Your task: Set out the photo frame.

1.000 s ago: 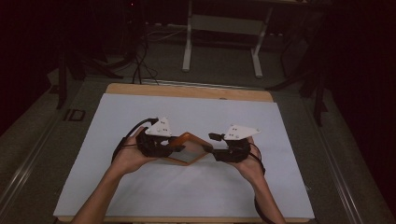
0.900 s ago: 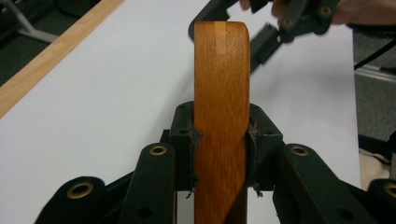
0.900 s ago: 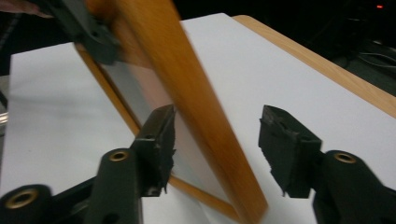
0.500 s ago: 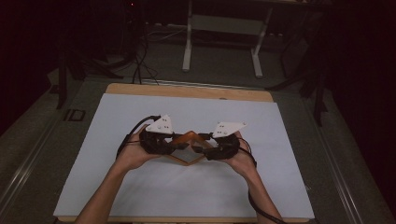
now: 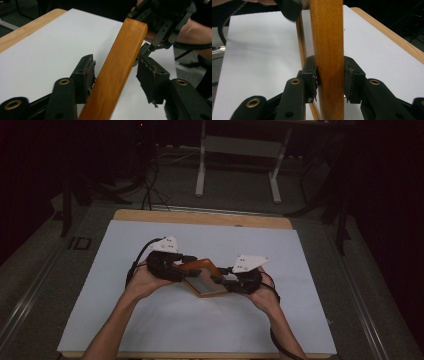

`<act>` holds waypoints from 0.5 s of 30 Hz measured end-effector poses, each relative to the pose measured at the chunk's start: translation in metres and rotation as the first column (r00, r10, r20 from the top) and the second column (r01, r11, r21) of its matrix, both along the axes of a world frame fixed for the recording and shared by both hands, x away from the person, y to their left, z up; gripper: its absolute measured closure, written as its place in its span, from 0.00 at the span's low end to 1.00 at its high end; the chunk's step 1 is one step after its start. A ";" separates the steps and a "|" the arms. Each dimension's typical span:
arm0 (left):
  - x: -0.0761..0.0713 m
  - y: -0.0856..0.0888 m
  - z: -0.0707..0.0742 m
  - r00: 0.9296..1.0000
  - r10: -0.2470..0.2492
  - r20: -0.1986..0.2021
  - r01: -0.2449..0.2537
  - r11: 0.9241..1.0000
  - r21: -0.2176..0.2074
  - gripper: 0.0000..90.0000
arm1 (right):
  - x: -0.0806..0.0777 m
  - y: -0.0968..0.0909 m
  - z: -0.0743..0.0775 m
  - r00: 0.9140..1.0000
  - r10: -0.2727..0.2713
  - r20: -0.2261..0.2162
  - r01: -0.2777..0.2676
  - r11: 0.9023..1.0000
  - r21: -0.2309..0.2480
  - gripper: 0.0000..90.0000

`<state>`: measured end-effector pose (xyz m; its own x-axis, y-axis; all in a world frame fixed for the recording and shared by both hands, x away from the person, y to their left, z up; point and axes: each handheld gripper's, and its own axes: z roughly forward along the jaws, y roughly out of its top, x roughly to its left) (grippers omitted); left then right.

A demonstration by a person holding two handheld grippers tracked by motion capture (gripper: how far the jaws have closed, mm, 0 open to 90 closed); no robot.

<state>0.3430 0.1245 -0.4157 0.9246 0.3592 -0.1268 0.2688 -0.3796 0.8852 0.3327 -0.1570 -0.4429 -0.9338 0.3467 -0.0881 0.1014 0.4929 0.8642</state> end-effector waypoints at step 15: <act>-0.002 0.024 -0.023 0.997 0.069 -0.020 -0.071 0.995 -0.068 0.43 | -0.005 -0.019 -0.009 0.999 -0.046 -0.019 0.046 0.999 0.019 0.76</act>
